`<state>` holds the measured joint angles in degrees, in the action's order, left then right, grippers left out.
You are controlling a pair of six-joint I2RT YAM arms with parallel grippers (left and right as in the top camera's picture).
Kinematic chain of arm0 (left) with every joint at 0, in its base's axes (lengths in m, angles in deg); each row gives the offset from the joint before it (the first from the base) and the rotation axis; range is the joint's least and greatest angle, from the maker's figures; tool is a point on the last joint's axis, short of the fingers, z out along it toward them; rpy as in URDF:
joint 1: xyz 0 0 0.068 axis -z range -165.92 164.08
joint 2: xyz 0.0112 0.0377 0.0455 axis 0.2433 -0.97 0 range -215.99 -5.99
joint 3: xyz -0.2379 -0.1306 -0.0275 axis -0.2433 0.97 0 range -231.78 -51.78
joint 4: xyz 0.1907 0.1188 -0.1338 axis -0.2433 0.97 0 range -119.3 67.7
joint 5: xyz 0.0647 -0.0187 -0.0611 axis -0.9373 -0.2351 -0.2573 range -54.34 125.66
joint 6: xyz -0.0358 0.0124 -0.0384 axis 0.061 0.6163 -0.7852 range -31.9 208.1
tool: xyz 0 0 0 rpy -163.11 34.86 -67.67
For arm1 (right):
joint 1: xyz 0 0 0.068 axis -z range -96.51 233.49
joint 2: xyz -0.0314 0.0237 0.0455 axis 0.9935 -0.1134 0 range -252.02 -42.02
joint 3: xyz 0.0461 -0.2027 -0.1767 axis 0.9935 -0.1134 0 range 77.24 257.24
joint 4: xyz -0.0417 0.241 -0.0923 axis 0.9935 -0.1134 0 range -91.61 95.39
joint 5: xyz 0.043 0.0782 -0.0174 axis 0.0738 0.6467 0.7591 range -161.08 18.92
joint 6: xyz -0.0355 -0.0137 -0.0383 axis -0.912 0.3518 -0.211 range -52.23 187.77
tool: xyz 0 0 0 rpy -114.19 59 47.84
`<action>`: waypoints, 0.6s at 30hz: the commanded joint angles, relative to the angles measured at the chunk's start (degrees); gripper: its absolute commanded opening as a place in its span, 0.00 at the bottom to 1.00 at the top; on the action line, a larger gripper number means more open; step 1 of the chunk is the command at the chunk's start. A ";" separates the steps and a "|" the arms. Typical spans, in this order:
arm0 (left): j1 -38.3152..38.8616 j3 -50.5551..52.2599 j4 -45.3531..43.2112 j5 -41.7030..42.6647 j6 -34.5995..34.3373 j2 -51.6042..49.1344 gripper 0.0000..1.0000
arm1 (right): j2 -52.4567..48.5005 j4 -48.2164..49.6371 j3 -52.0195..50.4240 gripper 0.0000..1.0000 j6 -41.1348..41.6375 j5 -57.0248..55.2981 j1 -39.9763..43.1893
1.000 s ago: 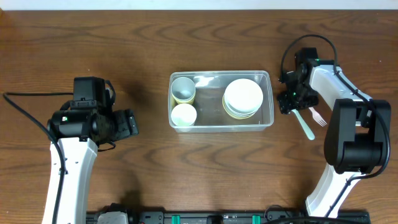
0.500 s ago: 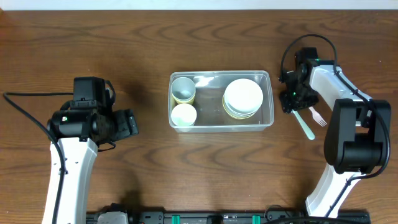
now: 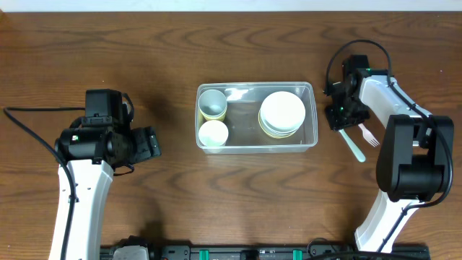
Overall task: Pack container
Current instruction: 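Lower the right gripper to the light blue spoon and grasp it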
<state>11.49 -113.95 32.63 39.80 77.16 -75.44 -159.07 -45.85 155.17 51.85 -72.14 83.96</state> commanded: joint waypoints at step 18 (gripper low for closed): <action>-0.28 -0.02 0.35 -0.04 -0.72 -0.22 0.88 | -0.70 0.92 -1.09 0.14 1.36 2.16 -0.59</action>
<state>11.49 -113.95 32.63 39.80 77.18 -75.44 -159.01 -45.61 155.17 52.09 -72.12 83.96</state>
